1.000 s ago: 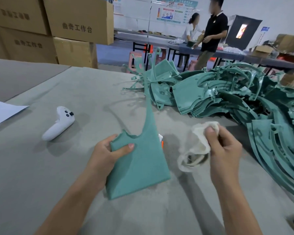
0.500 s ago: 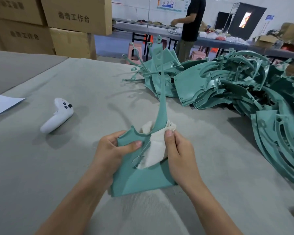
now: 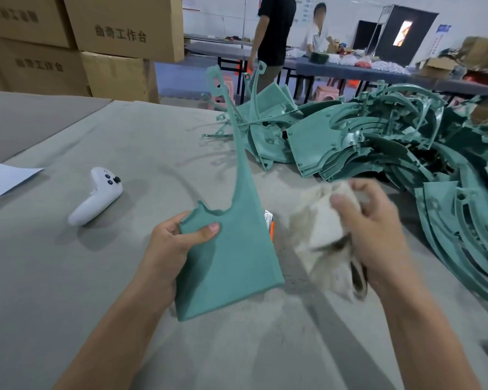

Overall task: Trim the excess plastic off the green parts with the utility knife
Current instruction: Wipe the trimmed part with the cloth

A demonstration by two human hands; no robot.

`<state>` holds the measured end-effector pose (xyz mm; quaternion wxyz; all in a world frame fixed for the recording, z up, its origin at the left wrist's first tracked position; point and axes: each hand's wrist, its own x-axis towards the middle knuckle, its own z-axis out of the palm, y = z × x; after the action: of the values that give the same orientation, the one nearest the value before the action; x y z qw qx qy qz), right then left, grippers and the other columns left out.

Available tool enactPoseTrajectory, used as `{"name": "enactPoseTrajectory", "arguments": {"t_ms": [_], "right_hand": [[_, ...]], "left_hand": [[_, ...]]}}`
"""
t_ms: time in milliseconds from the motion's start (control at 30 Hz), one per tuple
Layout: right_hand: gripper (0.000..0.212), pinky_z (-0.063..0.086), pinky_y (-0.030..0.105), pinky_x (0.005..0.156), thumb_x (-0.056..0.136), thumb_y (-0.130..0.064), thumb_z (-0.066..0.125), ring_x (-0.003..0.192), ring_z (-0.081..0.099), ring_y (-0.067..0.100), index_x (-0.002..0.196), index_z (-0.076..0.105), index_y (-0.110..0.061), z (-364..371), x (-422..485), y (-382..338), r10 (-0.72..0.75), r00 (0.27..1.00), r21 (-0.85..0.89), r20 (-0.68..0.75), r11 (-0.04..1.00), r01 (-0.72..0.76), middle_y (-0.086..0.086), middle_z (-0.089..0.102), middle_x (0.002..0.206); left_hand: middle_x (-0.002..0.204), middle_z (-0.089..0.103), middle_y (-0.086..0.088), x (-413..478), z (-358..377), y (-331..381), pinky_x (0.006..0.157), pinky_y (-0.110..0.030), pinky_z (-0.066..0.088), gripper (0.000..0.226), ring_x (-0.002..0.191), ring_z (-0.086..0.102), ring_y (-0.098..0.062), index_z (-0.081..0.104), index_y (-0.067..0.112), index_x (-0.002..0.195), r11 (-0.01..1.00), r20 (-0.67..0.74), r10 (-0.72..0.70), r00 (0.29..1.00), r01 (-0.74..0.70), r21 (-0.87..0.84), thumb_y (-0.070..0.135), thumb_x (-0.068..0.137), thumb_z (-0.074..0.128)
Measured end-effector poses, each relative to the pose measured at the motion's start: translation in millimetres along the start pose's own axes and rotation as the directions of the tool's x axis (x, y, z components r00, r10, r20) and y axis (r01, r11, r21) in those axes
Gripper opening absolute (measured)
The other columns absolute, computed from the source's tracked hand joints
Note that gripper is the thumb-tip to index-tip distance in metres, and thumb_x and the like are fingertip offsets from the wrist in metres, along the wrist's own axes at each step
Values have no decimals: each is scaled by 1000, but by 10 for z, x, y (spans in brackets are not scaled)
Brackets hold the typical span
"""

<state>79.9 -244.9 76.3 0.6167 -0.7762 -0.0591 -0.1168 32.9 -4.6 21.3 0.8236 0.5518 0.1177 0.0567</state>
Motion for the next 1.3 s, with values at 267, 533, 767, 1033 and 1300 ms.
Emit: {"name": "enactPoseTrajectory", "arguments": {"t_ms": [267,533,767,1033,1300], "right_hand": [[30,42,51,107,94,-11,51,102,62,31,121,64,-8,538,353,-416,17,953,852,303,444,-279,15,67,110],[44,46,52,93,103,-14,49,118,53,34,147,46,-18,871,76,-134,-352,930,160,104,929,333,14,59,127],[40,29,30,50,100,-5,49,51,33,14,138,58,-16,784,-165,164,-239,951,-105,194,959,263,10,41,54],[26,30,17,51,94,2,54,54,31,6,109,73,-8,480,-470,256,-172,925,-283,340,919,275,4,47,57],[28,35,18,47,95,1,53,49,41,-1,76,68,-12,-182,-232,192,115,878,-453,466,882,125,4,56,56]], "left_hand": [[104,71,-23,-54,74,-53,75,-41,59,42,87,70,-37,70,3,106,994,220,-85,972,68,83,11,65,77],[97,72,-24,-55,87,-83,69,-39,59,38,77,70,-35,72,3,98,997,115,-42,993,34,74,15,63,79],[91,74,-18,-26,72,-72,59,-32,57,31,71,71,-28,75,7,92,999,-14,34,999,-35,-41,11,61,78],[88,75,-13,44,21,-140,58,-32,56,17,70,72,-27,75,9,90,994,-230,77,970,-92,-58,5,73,77],[96,75,-13,71,-69,-5,70,-35,60,30,79,72,-28,72,5,99,997,-166,61,984,-69,-45,9,69,76]]}}
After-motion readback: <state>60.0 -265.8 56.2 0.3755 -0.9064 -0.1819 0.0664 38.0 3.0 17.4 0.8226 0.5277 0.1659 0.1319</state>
